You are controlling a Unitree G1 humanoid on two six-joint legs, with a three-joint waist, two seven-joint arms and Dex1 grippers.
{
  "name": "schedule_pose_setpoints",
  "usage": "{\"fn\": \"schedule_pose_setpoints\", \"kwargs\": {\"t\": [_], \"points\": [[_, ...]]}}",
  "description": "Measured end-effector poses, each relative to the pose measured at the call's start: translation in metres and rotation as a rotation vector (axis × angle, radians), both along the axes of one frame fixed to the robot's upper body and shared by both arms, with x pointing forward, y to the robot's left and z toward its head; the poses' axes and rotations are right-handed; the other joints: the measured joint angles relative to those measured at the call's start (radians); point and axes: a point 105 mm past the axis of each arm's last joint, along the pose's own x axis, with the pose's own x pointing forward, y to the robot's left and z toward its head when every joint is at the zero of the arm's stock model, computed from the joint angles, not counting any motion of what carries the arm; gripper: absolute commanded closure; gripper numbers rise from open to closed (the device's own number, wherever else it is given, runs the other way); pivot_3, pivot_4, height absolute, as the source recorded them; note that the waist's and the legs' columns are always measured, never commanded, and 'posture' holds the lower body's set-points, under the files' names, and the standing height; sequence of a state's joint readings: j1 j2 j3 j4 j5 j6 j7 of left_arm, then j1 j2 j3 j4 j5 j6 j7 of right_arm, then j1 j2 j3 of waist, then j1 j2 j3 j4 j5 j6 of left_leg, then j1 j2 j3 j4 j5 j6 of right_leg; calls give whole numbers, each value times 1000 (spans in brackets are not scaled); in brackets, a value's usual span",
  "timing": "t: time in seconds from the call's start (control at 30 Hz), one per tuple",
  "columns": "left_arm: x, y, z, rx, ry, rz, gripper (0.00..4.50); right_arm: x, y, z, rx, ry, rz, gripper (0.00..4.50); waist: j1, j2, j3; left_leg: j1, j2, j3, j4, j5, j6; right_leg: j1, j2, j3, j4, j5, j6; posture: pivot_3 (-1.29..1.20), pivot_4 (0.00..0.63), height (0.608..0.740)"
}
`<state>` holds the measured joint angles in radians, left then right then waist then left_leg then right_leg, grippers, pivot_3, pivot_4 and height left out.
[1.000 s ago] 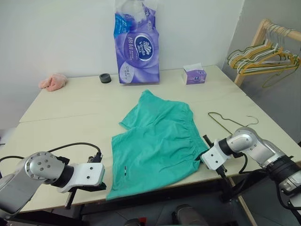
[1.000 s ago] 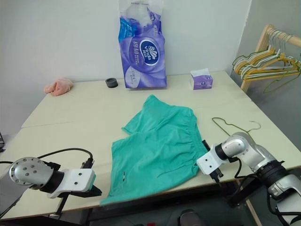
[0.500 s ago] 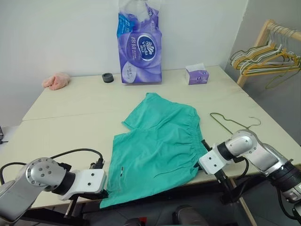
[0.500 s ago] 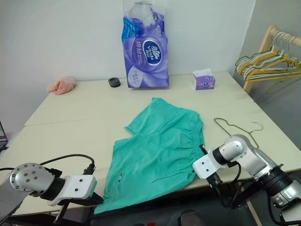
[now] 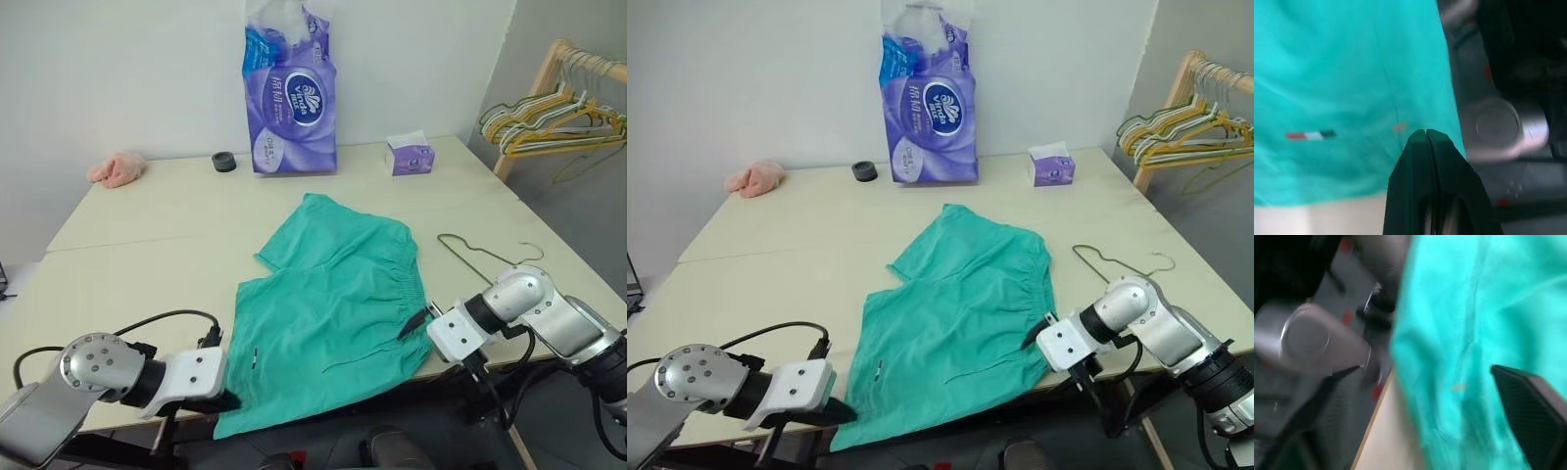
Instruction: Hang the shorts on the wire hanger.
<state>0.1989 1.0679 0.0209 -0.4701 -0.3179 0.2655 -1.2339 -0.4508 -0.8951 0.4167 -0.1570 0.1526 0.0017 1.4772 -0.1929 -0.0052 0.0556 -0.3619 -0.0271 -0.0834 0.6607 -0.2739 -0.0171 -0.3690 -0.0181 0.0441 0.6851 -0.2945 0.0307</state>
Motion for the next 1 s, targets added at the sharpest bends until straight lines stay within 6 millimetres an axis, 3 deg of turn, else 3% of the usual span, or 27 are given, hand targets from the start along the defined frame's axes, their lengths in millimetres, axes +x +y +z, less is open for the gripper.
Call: {"fn": "schedule_pose_setpoints", "kwargs": {"t": [0.13, 0.2, 0.27, 0.4, 0.47, 0.6, 0.8, 0.87, 1.0], "points": [[32, -16, 23, -161, -167, 106, 4500, 18, 3, 30, 187, 47, -186, 68, 5, -1, -1, 0, 0, -1, 0, 0, 0, 1, 0, 0, -3, 2, 1, -220, 6, 740], [46, -18, 30, -213, -212, 173, 4112, 36, 0, 43, 292, 26, -309, 0, 5, -1, -1, 0, 0, 0, 1, 0, 0, 1, 0, 0, -3, 4, -1, -225, 8, 740], [61, -24, 40, -291, -245, 236, 3654, 67, -12, 58, 455, -20, -526, 0, 5, -3, -2, -1, 0, -1, 1, 0, 0, 1, 0, 0, -3, 5, -1, -228, 10, 740], [68, -27, 47, -339, -247, 274, 2408, 103, -60, 66, 608, -99, -890, 0, 3, -3, -2, -2, -1, 0, 0, 0, 0, 0, 0, 2, -3, 6, -3, -243, 15, 740], [73, -32, 54, -384, -247, 279, 1835, 112, -83, 61, 649, -112, -1037, 0, 2, -3, -2, -3, -1, 0, 0, 0, 0, 0, 0, 2, -3, 6, -3, -247, 16, 740], [77, -36, 70, -444, -220, 274, 1835, 120, -137, 34, 640, -134, -1360, 0, -3, -1, -2, -2, -2, 2, 0, 0, 0, 0, 0, 3, -3, 6, -3, -258, 20, 740], [73, -44, 74, -412, -167, 185, 1835, 117, -198, -10, 513, -156, -1710, 0, -20, 1, -1, -1, 0, 3, 0, 0, 0, 0, 4, 5, -3, 6, -3, -274, 28, 740], [70, -50, 75, -386, -145, 128, 1835, 116, -211, -25, 457, -122, -1789, 0, -28, 3, 0, -1, -1, 3, 0, 0, 0, 1, 4, 5, -4, 6, -4, -276, 30, 740], [69, -61, 80, -373, -139, 50, 1835, 119, -211, -39, 396, -30, -1822, 0, -40, 5, 1, -1, 0, 4, 0, 0, 0, 1, 9, 6, -4, 6, -3, -279, 36, 740]]}}
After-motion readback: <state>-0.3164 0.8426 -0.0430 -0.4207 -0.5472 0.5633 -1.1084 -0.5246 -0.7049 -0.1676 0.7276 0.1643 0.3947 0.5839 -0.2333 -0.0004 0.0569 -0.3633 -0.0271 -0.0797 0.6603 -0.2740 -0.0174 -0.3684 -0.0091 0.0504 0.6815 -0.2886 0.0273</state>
